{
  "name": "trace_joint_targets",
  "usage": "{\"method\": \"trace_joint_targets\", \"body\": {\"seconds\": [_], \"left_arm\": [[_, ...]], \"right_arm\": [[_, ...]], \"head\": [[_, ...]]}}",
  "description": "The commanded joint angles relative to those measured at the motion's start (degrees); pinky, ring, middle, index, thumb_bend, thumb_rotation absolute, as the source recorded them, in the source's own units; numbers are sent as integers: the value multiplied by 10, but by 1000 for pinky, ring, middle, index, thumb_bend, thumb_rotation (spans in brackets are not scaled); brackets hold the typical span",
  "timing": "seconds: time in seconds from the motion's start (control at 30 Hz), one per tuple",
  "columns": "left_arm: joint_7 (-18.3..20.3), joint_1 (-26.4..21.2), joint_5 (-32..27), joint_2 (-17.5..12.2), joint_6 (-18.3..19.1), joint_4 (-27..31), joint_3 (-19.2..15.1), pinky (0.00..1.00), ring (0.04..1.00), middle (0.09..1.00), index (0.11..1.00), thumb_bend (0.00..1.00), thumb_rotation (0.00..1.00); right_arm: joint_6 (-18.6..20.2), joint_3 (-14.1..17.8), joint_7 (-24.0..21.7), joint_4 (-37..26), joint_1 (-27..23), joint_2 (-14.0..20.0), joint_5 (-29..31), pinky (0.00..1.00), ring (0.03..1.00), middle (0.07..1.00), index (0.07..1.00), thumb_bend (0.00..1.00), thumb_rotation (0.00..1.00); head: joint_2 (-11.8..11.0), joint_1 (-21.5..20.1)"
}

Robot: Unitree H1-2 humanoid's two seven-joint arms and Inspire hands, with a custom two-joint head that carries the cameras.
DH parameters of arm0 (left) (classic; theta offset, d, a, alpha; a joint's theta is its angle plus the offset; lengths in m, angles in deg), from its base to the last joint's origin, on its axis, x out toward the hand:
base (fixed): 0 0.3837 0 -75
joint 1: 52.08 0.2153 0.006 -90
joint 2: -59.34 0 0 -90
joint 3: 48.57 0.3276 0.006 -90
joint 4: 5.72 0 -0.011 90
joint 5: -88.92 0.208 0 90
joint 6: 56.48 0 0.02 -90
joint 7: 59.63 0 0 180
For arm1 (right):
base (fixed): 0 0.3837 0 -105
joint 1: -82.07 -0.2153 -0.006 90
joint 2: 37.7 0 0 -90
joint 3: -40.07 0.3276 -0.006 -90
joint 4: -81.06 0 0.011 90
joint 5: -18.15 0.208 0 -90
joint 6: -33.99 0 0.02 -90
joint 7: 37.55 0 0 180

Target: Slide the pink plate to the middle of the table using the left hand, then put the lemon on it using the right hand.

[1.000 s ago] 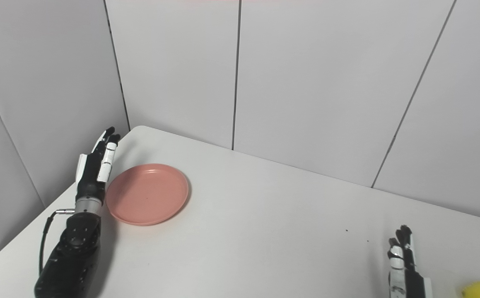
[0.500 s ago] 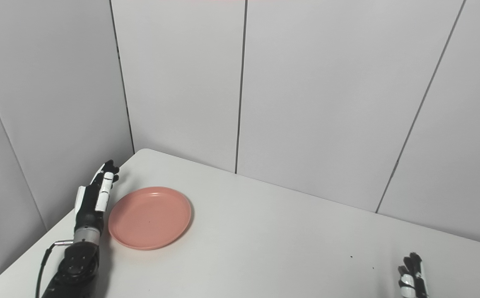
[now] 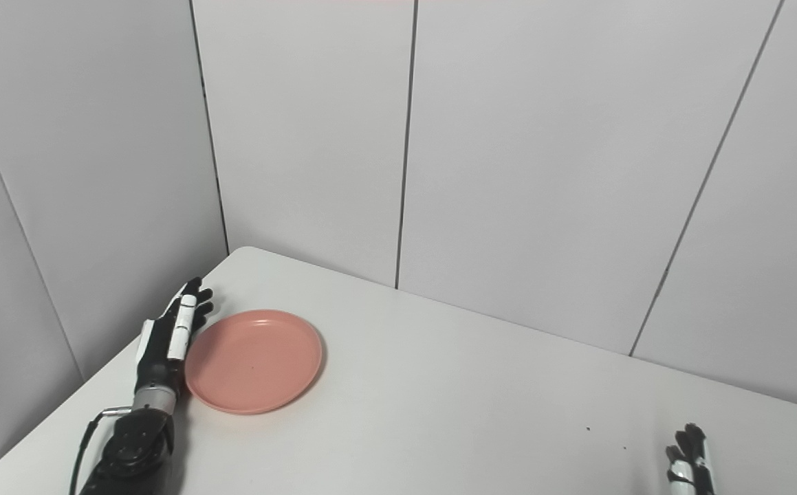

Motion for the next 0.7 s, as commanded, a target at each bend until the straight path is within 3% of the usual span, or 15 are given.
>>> {"method": "trace_joint_targets", "body": {"seconds": [0.0, 0.67], "left_arm": [[11, -4, 5, -3, -11, 9, 11, 931, 864, 871, 882, 646, 1000], [40, 8, -25, 18, 12, 46, 48, 874, 849, 871, 904, 677, 1000]], "right_arm": [[6, 2, 0, -25, -7, -1, 0, 997, 963, 969, 973, 417, 1000], [23, 0, 3, -44, -2, -9, -8, 979, 952, 959, 962, 434, 1000]], "head": [[1, -1], [13, -8]]}}
